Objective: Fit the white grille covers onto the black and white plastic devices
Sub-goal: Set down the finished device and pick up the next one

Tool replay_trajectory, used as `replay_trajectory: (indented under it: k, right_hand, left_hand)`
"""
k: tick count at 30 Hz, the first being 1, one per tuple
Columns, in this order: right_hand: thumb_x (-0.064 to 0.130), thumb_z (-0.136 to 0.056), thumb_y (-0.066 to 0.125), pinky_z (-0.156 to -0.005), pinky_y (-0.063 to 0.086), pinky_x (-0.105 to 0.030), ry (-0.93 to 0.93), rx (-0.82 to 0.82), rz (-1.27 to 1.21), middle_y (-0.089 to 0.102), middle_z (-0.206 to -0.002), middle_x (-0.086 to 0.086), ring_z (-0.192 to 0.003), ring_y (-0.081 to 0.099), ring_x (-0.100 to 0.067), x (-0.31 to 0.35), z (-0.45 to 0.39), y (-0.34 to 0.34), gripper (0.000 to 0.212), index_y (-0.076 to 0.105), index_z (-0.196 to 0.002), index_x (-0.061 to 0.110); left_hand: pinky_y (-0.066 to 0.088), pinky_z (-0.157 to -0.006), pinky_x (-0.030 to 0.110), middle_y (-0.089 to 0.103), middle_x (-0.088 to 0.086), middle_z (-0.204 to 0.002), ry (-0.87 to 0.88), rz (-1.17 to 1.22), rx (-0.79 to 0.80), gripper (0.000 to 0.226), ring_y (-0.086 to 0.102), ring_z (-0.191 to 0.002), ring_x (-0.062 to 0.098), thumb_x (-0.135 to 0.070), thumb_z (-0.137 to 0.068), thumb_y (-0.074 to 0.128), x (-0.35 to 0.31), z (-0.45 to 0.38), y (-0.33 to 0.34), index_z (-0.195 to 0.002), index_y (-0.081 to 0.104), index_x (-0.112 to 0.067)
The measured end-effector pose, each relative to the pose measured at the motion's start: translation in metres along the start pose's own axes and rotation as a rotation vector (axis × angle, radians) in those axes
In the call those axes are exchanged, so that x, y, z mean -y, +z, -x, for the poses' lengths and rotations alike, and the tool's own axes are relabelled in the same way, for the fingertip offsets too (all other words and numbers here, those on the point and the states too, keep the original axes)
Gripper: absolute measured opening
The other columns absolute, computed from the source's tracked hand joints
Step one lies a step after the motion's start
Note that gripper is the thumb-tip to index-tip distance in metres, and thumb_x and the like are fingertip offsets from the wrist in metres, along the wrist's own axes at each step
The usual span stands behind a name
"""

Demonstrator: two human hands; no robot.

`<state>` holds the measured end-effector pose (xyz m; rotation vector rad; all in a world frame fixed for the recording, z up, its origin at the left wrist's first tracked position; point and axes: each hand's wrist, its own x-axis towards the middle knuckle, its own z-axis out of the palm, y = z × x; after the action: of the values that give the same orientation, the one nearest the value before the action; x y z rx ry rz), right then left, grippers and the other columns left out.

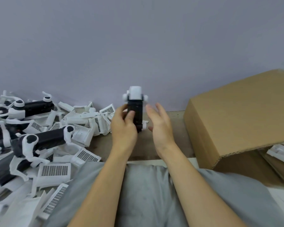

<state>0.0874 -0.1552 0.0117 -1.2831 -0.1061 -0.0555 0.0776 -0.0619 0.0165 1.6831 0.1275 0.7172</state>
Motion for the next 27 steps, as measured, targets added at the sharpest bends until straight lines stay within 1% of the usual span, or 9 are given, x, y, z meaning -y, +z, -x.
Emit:
replay_trajectory:
  k: [2,5,7,10,12,16,21,24,27]
  right_hand:
    - [0.031,-0.101,0.052,-0.099,0.046,-0.032,0.073,-0.100,0.116,0.058,-0.134,0.004,-0.120,0.055,-0.012,-0.002,-0.003,-0.002,0.045,0.049,-0.143,0.014]
    - [0.024,-0.098,0.045,-0.073,0.044,-0.032,0.198,-0.121,0.140,0.072,-0.108,-0.018,-0.083,0.064,-0.018,0.001,-0.003,-0.001,0.028,0.067,-0.102,0.006]
    - [0.029,-0.098,0.045,-0.062,0.044,-0.028,0.248,0.018,0.092,0.077,-0.086,-0.005,-0.067,0.069,-0.014,0.002,-0.001,0.003,0.028,0.069,-0.094,0.014]
    - [0.042,-0.096,0.051,-0.059,0.047,-0.027,0.240,0.188,0.040,0.074,-0.084,0.001,-0.070,0.067,-0.015,0.000,0.002,0.007,0.032,0.074,-0.095,0.020]
    - [0.037,-0.095,0.057,-0.061,0.048,-0.028,0.205,0.210,0.012,0.070,-0.083,0.001,-0.076,0.064,-0.018,-0.001,0.002,0.008,0.025,0.073,-0.095,0.019]
    - [0.024,-0.097,0.060,-0.064,0.051,-0.029,0.172,0.258,0.053,0.071,-0.096,0.000,-0.080,0.066,-0.013,-0.001,0.004,0.006,0.023,0.068,-0.117,0.018]
    - [0.011,-0.095,0.058,-0.058,0.050,-0.022,0.147,0.271,0.166,0.072,-0.093,0.004,-0.080,0.068,-0.010,-0.004,0.004,0.008,0.027,0.069,-0.111,0.030]
    - [0.005,-0.094,0.053,-0.061,0.047,-0.025,0.142,0.282,0.192,0.070,-0.091,0.002,-0.082,0.063,-0.014,-0.005,0.002,0.008,0.028,0.072,-0.105,0.023]
    - [0.001,-0.093,0.050,-0.063,0.043,-0.026,0.150,0.299,0.193,0.067,-0.090,-0.001,-0.083,0.059,-0.017,-0.007,0.001,0.008,0.030,0.072,-0.108,0.017]
  left_hand:
    - [0.052,-0.071,0.026,0.067,0.009,-0.089,-0.298,0.415,-0.140,0.026,0.065,-0.077,0.020,-0.014,-0.104,0.044,0.000,-0.008,-0.006,-0.094,0.068,-0.007]
    - [0.050,-0.050,0.025,0.064,0.005,-0.074,-0.559,0.962,-0.107,0.033,0.060,-0.052,0.018,-0.040,-0.095,0.059,-0.005,-0.010,-0.019,-0.080,0.072,-0.013]
    - [0.051,-0.049,0.029,0.065,0.005,-0.071,-0.528,0.914,-0.014,0.028,0.061,-0.050,0.019,-0.039,-0.089,0.067,-0.005,-0.009,-0.018,-0.073,0.074,-0.018]
    - [0.058,-0.054,0.033,0.069,0.006,-0.068,-0.511,0.839,0.008,0.042,0.069,-0.058,0.022,-0.034,-0.096,0.061,0.000,-0.012,-0.014,-0.060,0.076,-0.017]
    - [0.060,-0.058,0.033,0.072,0.010,-0.071,-0.550,0.834,-0.012,0.048,0.072,-0.062,0.024,-0.030,-0.101,0.054,0.002,-0.013,-0.016,-0.063,0.078,-0.012]
    - [0.054,-0.081,0.047,0.070,0.016,-0.094,-0.525,0.665,-0.006,0.031,0.066,-0.089,0.034,-0.018,-0.103,0.046,0.005,-0.010,-0.013,-0.090,0.072,-0.010]
    - [0.046,-0.072,0.041,0.066,0.013,-0.096,-0.529,0.554,-0.014,0.027,0.061,-0.095,0.035,-0.023,-0.098,0.047,0.005,-0.008,-0.010,-0.090,0.070,-0.012]
    - [0.044,-0.070,0.040,0.063,0.013,-0.091,-0.501,0.536,0.044,0.017,0.057,-0.091,0.033,-0.025,-0.094,0.056,0.007,-0.008,-0.008,-0.092,0.067,-0.013]
    - [0.042,-0.075,0.043,0.064,0.018,-0.104,-0.471,0.509,0.090,0.015,0.058,-0.096,0.034,-0.021,-0.095,0.058,0.008,-0.008,-0.008,-0.097,0.069,-0.011]
